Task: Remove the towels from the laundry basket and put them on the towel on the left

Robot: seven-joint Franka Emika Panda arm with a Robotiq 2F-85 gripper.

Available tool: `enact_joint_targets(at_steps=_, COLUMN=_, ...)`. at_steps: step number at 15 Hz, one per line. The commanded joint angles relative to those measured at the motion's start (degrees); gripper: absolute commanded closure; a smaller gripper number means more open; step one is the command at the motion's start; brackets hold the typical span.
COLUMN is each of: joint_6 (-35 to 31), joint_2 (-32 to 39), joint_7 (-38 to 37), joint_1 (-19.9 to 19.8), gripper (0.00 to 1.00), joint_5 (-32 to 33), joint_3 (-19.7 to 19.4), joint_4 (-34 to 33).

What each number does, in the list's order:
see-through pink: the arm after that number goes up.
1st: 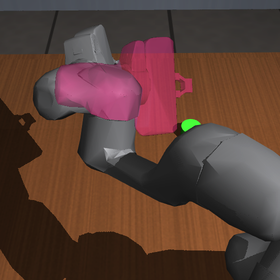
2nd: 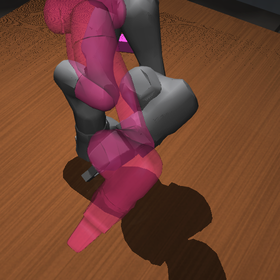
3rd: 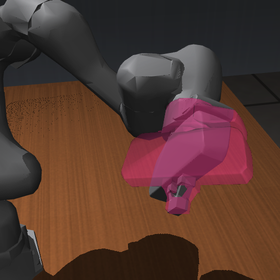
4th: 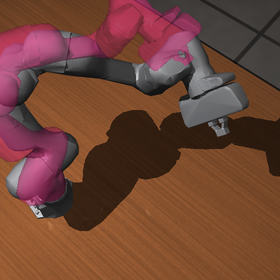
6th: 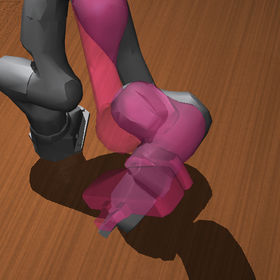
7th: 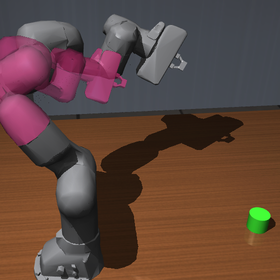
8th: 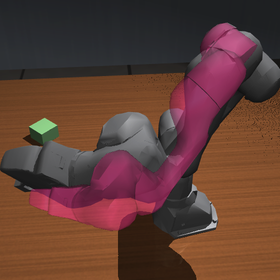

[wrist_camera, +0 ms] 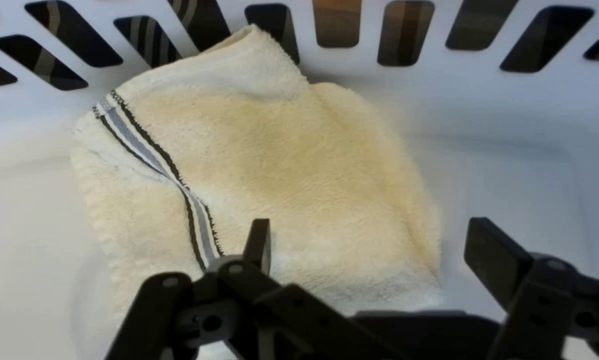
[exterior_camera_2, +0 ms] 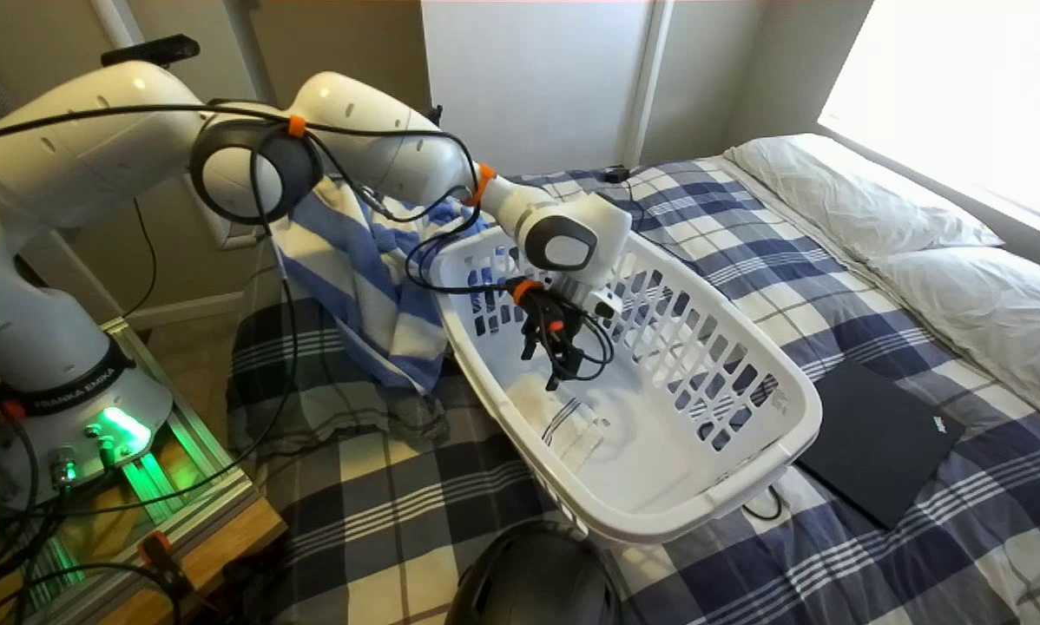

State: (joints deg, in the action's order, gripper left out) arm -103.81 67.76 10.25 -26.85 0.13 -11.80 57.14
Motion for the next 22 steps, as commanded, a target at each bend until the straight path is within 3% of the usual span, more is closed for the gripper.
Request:
enact_joint_targets(at_steps=1, joint_6=4.57, joint_2=8.04, joint_7=1.21, joint_1=-1.94, gripper=0.00, joint_5=-0.39, joint_3=0.59, joint_4=-12.16)
enact_joint_targets(at_steps=5, joint_6=7.13, joint_2=12.60, joint_7=0.96, joint_1=-2.24, gripper=0.00, joint_5=0.08, joint_3=0.19, joint_4=-17.78)
enact_joint_targets(at_steps=6, joint_6=7.35, joint_2=13.47, joint_7=0.78, joint_1=-2.26, gripper=0.25, joint_5=0.22, joint_3=0.01, joint_4=-18.80)
enact_joint_targets(at_steps=8, joint_6=7.39, joint_2=13.91, joint_7=0.44, joint_1=-2.58, gripper=0.32, joint_5=1.20, joint_3=0.69, joint_4=-19.18)
enact_joint_targets(at_steps=15, joint_6=10.01, joint_2=15.34, joint_7=0.76, joint_1=-3.50, gripper=0.82, joint_5=1.10, joint_3=1.13, joint_4=-24.92)
enact_joint_targets(at_steps=17, joint_6=8.65, joint_2=13.74, joint_7=1.37, joint_1=-2.91, gripper=0.96, joint_5=0.18, joint_3=0.38, joint_4=-23.26)
enact_joint_targets(at_steps=20, joint_6=8.14, joint_2=13.16, joint_7=1.97, joint_1=-2.68, gripper=1.00, joint_5=0.25, joint_3=0.39, joint_4=-23.51)
enact_joint_targets(at_steps=22, joint_6=7.08, joint_2=12.53, joint_7=2.68, joint_1=-2.53, gripper=0.97, joint_5=0.23, joint_3=0.49, joint_4=-23.41)
